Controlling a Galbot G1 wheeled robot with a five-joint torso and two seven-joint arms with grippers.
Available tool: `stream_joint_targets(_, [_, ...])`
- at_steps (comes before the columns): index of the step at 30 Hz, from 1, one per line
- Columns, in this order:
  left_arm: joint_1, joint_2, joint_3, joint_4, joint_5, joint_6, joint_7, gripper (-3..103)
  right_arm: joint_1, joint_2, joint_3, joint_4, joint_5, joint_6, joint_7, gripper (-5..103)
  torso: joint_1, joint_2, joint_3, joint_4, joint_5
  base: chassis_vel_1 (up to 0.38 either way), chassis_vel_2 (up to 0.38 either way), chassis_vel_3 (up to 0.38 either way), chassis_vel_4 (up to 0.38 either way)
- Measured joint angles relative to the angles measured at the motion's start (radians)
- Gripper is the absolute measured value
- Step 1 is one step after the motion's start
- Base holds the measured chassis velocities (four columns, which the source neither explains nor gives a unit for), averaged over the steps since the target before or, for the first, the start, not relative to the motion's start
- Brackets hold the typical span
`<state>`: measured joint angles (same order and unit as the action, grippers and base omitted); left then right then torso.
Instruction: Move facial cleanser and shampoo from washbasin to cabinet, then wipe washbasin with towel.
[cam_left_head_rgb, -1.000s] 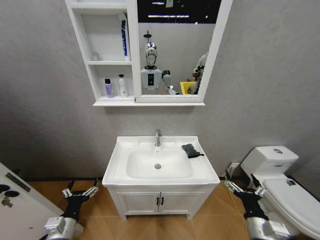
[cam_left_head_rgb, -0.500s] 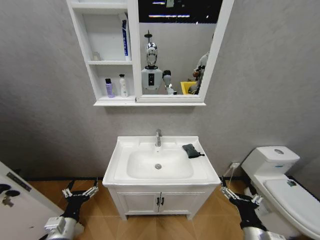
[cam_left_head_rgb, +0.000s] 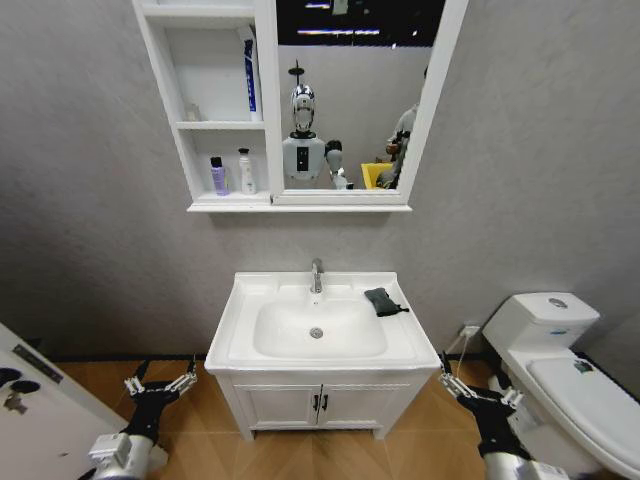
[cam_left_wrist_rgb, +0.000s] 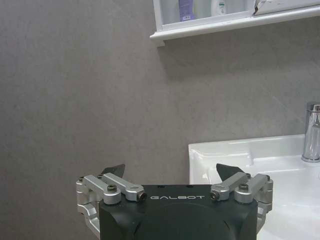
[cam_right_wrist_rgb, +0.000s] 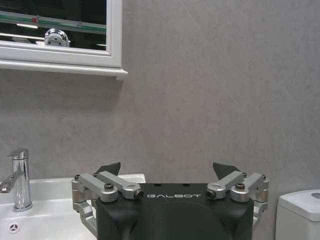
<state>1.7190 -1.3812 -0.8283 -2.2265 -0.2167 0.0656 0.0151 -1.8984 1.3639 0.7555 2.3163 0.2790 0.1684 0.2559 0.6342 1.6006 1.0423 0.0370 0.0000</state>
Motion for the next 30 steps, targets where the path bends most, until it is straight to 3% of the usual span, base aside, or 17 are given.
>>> stream_joint_targets(12, [0.000,0.000,0.000,0.000,0.000,0.000,0.000,100,0.001,-0.001,0.000,-0.002,0.000,0.000,-0.001,100,0.000,0.000,0.000,0.0000,0.0001,0.089,-0.103,-0.091,0.090])
stream_joint_targets(28, [0.000,0.000,0.000,0.000,0.000,0.000,0.000,100,0.001,-0.001,0.000,-0.003,0.000,0.000,-0.001,100,0.000,0.000,0.000,0.0000,0.0006,0.282,-0.277,-0.269,0.277])
stream_joint_targets(30, [0.000,0.000,0.000,0.000,0.000,0.000,0.000,100,0.001,-0.001,0.000,-0.003,0.000,0.000,-0.001,100,0.000,0.000,0.000,0.0000,-0.0010,0.352,-0.377,-0.345,0.353])
